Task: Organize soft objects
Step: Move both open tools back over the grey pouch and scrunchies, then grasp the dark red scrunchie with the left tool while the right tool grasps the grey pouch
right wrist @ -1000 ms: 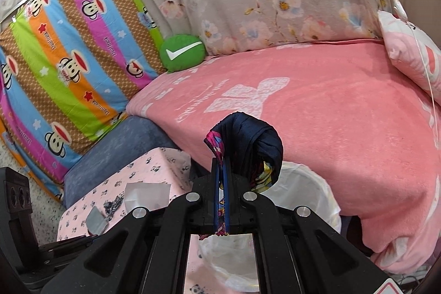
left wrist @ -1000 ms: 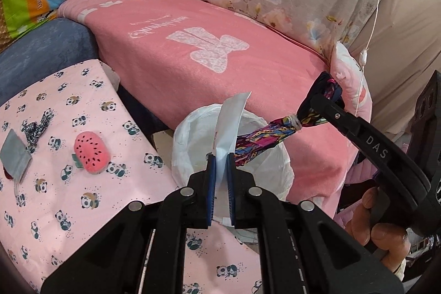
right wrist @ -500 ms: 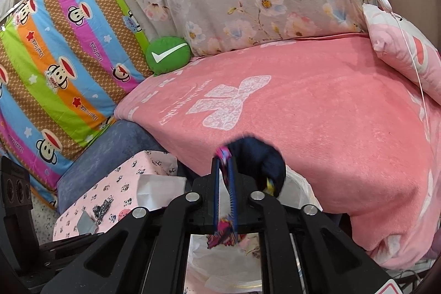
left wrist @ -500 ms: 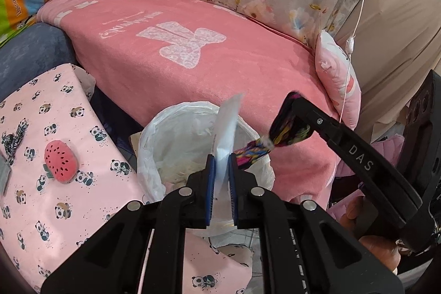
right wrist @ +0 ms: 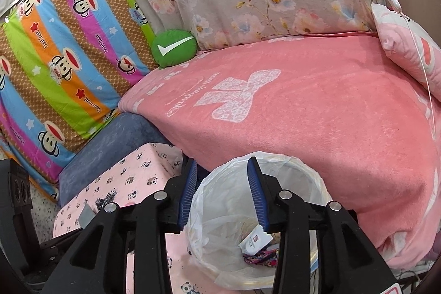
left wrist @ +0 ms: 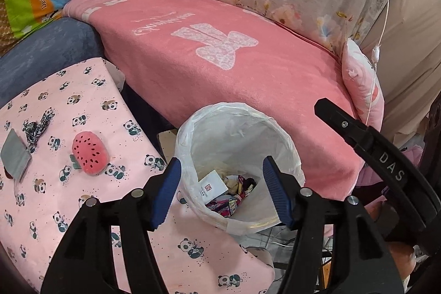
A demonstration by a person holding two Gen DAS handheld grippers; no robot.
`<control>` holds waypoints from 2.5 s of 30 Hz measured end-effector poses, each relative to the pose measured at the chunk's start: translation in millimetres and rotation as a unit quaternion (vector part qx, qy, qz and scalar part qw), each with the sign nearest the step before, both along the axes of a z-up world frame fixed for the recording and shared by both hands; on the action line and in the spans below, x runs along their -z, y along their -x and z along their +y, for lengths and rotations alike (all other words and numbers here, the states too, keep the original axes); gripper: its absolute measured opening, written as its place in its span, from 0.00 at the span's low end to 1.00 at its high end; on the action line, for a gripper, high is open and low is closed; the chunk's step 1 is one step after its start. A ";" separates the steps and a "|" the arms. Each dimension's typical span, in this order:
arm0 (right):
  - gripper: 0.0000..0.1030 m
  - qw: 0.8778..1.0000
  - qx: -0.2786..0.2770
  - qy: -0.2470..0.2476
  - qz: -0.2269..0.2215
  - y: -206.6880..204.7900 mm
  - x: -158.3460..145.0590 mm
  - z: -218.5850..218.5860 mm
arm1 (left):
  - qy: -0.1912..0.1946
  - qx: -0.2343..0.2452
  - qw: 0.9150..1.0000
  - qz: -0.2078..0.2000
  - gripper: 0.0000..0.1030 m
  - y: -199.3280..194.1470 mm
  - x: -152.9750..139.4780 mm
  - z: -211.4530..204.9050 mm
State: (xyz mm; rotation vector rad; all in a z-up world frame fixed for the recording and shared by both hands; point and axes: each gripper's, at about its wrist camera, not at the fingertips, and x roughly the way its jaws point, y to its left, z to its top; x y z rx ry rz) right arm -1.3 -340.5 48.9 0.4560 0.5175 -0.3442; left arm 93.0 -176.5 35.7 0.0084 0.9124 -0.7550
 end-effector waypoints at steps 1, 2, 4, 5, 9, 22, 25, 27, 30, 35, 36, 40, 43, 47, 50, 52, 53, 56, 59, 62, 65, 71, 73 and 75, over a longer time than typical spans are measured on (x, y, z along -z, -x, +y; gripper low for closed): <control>0.38 1.000 -0.003 0.001 0.002 -1.3 0.3 2.4 | 0.000 -0.004 1.000 -0.001 0.57 -1.0 0.1 3.7; 0.38 1.000 -0.007 0.001 0.004 -3.2 0.6 5.2 | 0.000 -0.007 1.000 -0.001 0.57 -1.0 0.1 6.1; 0.38 1.000 -0.012 0.002 0.007 -5.6 2.0 10.2 | 0.002 -0.015 1.000 -0.002 0.57 -3.4 1.0 13.5; 0.39 1.000 -0.015 0.003 0.009 -6.8 3.1 13.6 | 0.002 -0.018 1.000 -0.002 0.57 -4.0 1.7 15.6; 0.40 0.999 -0.028 0.005 0.018 -12.9 7.2 25.9 | -0.001 -0.036 0.999 0.001 0.57 -8.2 6.5 30.8; 0.45 0.995 -0.092 0.018 0.046 -37.9 21.8 84.9 | -0.004 -0.114 0.993 0.016 0.57 -27.8 19.7 97.9; 0.45 0.993 -0.106 0.021 0.053 -44.4 25.7 98.9 | -0.004 -0.136 0.990 0.023 0.57 -33.7 25.0 118.9; 0.45 0.991 -0.115 0.022 0.058 -50.1 28.0 107.9 | -0.006 -0.148 0.989 0.025 0.57 -37.1 28.5 131.7; 0.45 0.989 -0.131 0.025 0.065 -58.0 32.5 124.0 | -0.007 -0.169 0.985 0.031 0.58 -42.8 34.6 151.8; 0.45 0.984 -0.157 0.031 0.076 -73.6 38.5 151.4 | -0.006 -0.202 0.978 0.043 0.59 -53.2 44.4 186.0; 0.45 0.983 -0.163 0.032 0.078 -77.8 39.8 158.8 | -0.006 -0.208 0.977 0.045 0.59 -55.2 46.2 192.6; 0.45 0.978 -0.187 0.035 0.090 -93.8 48.4 182.7 | -0.008 -0.236 0.970 0.051 0.60 -64.0 56.5 222.0; 0.45 0.973 -0.208 0.033 0.097 -106.4 54.8 201.1 | -0.008 -0.257 0.965 0.060 0.60 -73.4 65.9 246.5; 0.45 0.964 -0.240 0.035 0.108 -129.9 66.5 233.2 | -0.006 -0.286 0.955 0.075 0.60 -87.9 80.0 282.5; 0.45 0.956 -0.267 0.034 0.116 -151.1 78.2 260.7 | -0.009 -0.306 0.949 0.082 0.65 -98.9 89.5 308.7; 0.45 0.951 -0.283 0.029 0.120 -164.8 86.2 276.6 | -0.019 -0.316 0.945 0.080 0.65 -106.8 94.7 323.3; 0.45 0.948 -0.293 0.023 0.123 -173.2 91.4 285.3 | -0.023 -0.318 0.944 0.080 0.65 -111.4 97.1 329.6; 0.45 0.938 -0.322 0.008 0.127 -196.6 106.8 308.6 | -0.033 -0.321 0.943 0.079 0.66 -125.3 103.9 345.1; 0.45 0.928 -0.346 -0.005 0.134 -218.4 121.7 326.5 | -0.037 -0.323 0.942 0.078 0.70 -137.6 109.8 358.3; 0.45 0.920 -0.361 -0.021 0.151 -238.3 139.4 337.8 | -0.035 -0.328 0.940 0.081 0.72 -147.8 116.2 370.8; 0.45 0.914 -0.372 -0.028 0.159 -253.0 152.1 347.8 | -0.023 -0.340 0.936 0.088 0.72 -155.4 122.4 381.6; 0.52 0.911 -0.379 -0.030 0.158 -270.1 165.0 353.4 | -0.014 -0.322 0.942 0.098 0.72 -170.0 134.1 376.5; 0.36 0.908 -0.387 -0.026 0.157 -270.9 166.9 354.1 | -0.014 -0.313 0.945 0.097 0.72 -172.7 136.7 370.1; 0.23 0.903 -0.399 -0.030 0.157 -268.7 167.7 354.7 | -0.014 -0.304 0.948 0.095 0.72 -173.9 138.8 363.4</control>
